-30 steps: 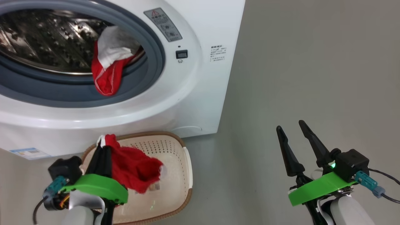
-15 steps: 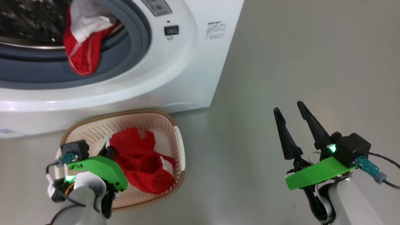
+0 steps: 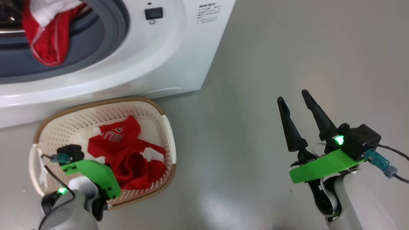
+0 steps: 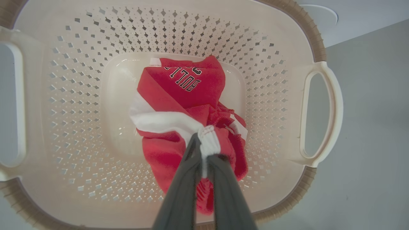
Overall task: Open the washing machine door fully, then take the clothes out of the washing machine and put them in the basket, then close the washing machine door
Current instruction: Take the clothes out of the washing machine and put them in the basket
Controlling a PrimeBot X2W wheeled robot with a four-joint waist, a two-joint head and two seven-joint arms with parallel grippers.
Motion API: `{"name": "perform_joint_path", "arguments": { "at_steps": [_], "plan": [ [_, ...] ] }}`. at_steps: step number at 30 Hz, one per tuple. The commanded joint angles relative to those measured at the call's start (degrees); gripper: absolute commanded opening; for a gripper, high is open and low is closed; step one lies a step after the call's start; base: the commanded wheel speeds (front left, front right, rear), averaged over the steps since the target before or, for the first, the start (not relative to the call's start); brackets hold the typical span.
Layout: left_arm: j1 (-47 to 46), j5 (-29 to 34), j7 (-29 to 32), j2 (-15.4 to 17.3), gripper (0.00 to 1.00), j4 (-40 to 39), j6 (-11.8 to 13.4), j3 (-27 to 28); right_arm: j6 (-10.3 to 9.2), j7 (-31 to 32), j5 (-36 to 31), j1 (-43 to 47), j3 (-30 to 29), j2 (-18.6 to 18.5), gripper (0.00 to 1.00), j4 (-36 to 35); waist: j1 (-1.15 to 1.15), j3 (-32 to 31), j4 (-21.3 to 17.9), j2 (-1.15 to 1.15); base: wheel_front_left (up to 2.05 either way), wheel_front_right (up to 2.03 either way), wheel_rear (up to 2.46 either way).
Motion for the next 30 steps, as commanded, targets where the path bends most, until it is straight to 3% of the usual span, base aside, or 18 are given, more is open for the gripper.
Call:
{"name": "perform_joint_path", "arguments": {
  "at_steps": [1,4,5,6,7,9,10,11,30],
  "plan": [
    [-0.3,0.0,0.6,2.3,0.0,-0.1,0.7,1.1,0.29,-0.4,0.7,-0.3,1.6,0.3,1.0,-1.5,0.0,1.4,-1.0,0.0,0.0,0.0,0.0],
    [-0.9,0.0,1.9,2.9,0.0,0.3,1.6,0.9,0.29,-0.4,1.2,-0.5,1.8,0.3,1.0,-1.6,0.0,2.2,-1.3,0.0,0.0,0.0,0.0],
    [-1.0,-0.4,2.3,3.0,0.07,0.4,2.0,1.2,0.29,-0.4,1.3,-0.6,1.7,0.3,1.0,-1.6,0.0,2.3,-1.4,0.0,0.0,0.0,0.0],
    [-1.1,-0.6,2.7,3.1,0.24,0.5,2.4,1.4,0.29,-0.4,1.4,-0.6,1.8,0.3,1.0,-1.6,0.0,2.4,-1.4,0.0,0.0,0.0,0.0],
    [-1.1,-0.6,2.7,3.1,0.24,0.5,2.4,1.4,0.29,-0.4,1.4,-0.6,1.8,0.3,1.0,-1.6,0.0,2.4,-1.4,0.0,0.0,0.0,0.0],
    [-1.2,-0.9,3.9,3.3,0.46,0.7,2.9,1.5,0.29,-0.4,1.5,-0.6,1.8,0.3,1.0,-1.4,0.0,2.4,-1.6,0.0,0.0,0.0,0.0],
    [-1.1,-0.9,4.1,3.4,0.83,0.8,3.0,1.4,0.29,-0.4,1.6,-0.7,1.8,0.3,1.0,-1.4,0.0,2.3,-1.7,0.0,0.0,0.0,0.0],
    [-1.0,-0.8,4.1,3.5,1.0,0.8,3.0,1.2,0.29,-0.4,1.6,-0.7,1.8,0.3,1.0,-1.3,0.0,2.2,-1.7,0.0,0.0,0.0,0.0],
    [5.2,-1.1,-7.6,3.0,1.0,0.9,-0.3,-0.8,0.29,-0.4,0.8,2.7,1.3,0.3,1.0,0.7,0.0,-8.6,1.2,0.0,0.0,0.0,0.0]
  ]
}}
